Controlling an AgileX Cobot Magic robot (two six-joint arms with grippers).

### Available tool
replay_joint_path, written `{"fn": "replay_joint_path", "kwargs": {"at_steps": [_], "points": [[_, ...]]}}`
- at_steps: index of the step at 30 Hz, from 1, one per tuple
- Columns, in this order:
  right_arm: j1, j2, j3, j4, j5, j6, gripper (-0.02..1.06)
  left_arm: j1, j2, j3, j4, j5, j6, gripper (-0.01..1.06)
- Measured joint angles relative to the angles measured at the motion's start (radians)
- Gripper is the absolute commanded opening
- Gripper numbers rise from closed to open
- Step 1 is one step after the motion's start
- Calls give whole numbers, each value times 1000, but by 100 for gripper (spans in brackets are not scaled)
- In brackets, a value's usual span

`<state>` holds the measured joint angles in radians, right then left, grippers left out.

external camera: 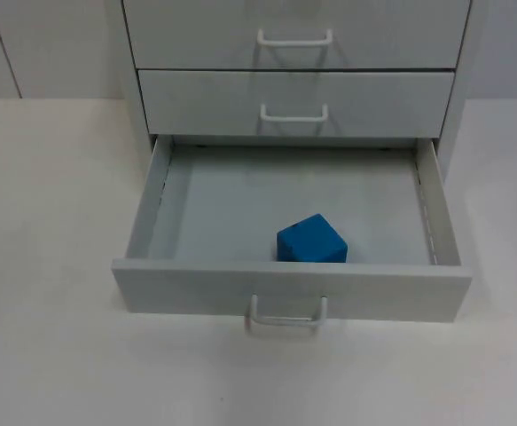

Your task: Open the drawer with the left hand, place the block into the drawer with the right hand, then close the drawer with the left hand.

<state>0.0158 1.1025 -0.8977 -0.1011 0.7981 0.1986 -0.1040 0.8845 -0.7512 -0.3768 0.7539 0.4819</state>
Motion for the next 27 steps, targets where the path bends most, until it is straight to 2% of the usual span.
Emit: {"fn": "replay_joint_path", "kwargs": {"at_steps": [7,10,13,16,18,19,23,24,27], "points": [[0,0,0,0,-1,0,75,0,76,0,-145,21,166,0],[0,0,0,0,-1,0,75,-2,136,0,-227,29,284,0],[0,0,0,0,-1,0,75,-30,186,0,-252,33,333,0],[0,0,0,0,-2,0,75,-124,272,0,-252,20,363,0],[0,0,0,0,-7,0,75,-213,332,0,-225,-26,366,0],[0,0,0,0,-7,0,75,-213,332,0,-225,-26,366,0],[0,0,0,0,-15,0,75,-390,451,0,-135,-155,358,0],[0,0,0,0,-15,0,75,-390,451,0,-135,-155,358,0],[0,0,0,2,-16,0,75,-482,520,0,-71,-242,355,0]]}}
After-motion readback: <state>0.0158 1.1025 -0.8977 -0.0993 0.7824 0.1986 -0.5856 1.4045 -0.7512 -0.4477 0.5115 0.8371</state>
